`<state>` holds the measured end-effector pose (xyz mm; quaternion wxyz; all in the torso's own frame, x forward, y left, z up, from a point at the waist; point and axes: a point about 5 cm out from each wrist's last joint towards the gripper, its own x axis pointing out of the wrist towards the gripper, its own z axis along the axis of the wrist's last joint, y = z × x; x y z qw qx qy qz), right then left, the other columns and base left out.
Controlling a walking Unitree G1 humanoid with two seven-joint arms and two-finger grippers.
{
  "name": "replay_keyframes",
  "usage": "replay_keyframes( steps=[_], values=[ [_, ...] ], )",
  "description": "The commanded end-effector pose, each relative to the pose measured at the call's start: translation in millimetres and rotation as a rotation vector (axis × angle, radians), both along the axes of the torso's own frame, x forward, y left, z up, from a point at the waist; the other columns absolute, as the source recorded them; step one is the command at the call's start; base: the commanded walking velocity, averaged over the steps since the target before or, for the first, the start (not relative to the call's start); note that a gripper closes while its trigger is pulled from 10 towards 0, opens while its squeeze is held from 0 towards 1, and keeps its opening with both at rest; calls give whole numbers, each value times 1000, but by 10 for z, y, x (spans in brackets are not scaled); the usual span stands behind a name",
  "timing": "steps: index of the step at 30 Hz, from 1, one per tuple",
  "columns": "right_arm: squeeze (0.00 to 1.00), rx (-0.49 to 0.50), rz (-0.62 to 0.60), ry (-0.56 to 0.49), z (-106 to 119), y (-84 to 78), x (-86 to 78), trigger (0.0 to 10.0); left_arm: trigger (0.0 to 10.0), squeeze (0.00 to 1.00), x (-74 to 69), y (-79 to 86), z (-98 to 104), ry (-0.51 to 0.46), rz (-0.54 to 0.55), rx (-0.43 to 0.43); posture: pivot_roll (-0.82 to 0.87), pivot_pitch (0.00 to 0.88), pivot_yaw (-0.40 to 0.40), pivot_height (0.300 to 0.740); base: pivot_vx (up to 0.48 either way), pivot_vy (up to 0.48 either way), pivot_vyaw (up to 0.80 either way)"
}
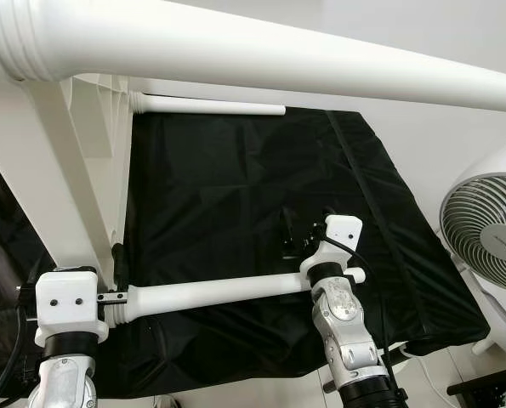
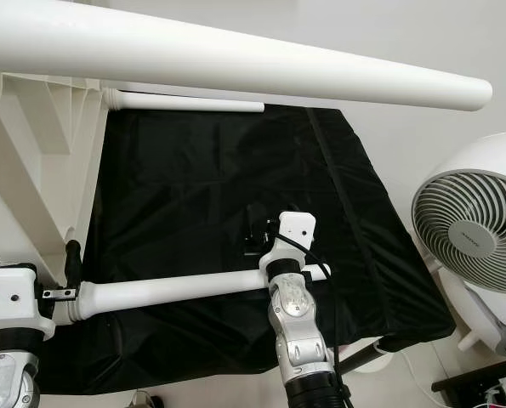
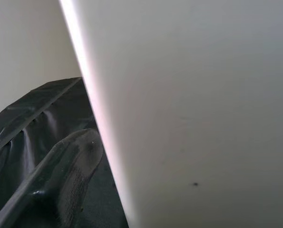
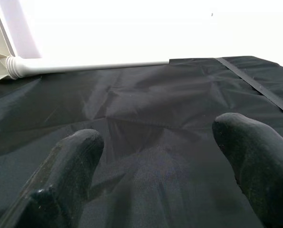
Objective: Building children table
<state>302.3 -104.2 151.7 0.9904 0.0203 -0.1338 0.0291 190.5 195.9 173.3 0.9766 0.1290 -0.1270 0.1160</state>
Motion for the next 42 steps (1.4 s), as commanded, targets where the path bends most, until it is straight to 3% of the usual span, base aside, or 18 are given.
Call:
replay_keyframes(
  steps=[1, 4, 6, 9, 10, 20, 28, 32, 41, 42],
  values=[
    [0, -8, -4, 9, -26, -25, -21, 10000, 10000, 0, -1, 13, 37, -35, 43, -18, 157, 166, -96, 740, 0, 0, 0],
    [0, -7, -1, 10, -25, -19, -20, 10000, 10000, 0, 39, 16, 54, -40, 23, -4, 155, 167, -96, 740, 0, 0, 0],
    [0, -6, -2, 10, -24, -23, -28, 10000, 10000, 0, 182, 55, 106, -65, -9, 10, 142, 169, -90, 740, 0, 0, 0],
    [0, -5, -3, 10, -23, -26, -31, 10000, 10000, 0, 236, 71, 133, -76, -18, 13, 142, 169, -90, 740, 0, 0, 0],
    [0, -5, -15, 6, -14, -41, -36, 10000, 10000, 0, 341, 74, 169, -90, -45, 27, 127, 169, -78, 740, 0, 0, 0],
    [0, -5, -42, 0, -1, -85, -49, 10000, 10000, 0, 436, 64, 198, -94, -76, 40, 104, 167, -54, 740, 0, 0, 0],
    [0, -4, -60, 0, -7, -112, -53, 10000, 10000, 0, 337, 68, 151, -65, -71, 18, 109, 166, -49, 740, 0, 0, 0],
    [0, -2, -35, 6, -16, -63, -37, 10000, 10000, 0, 200, 65, 137, -57, -36, 13, 141, 165, -73, 740, 0, 0, 0],
    [0, -2, -14, 11, -26, -36, -37, 10000, 10000, 0, 43, 24, 112, -50, 4, 5, 150, 159, -80, 740, 0, 0, 0],
    [0, -3, -4, 15, -35, -22, -40, 10000, 10000, 0, -66, -2, 85, -32, 9, 6, 169, 153, -92, 740, 0, 0, 0]
  ],
)
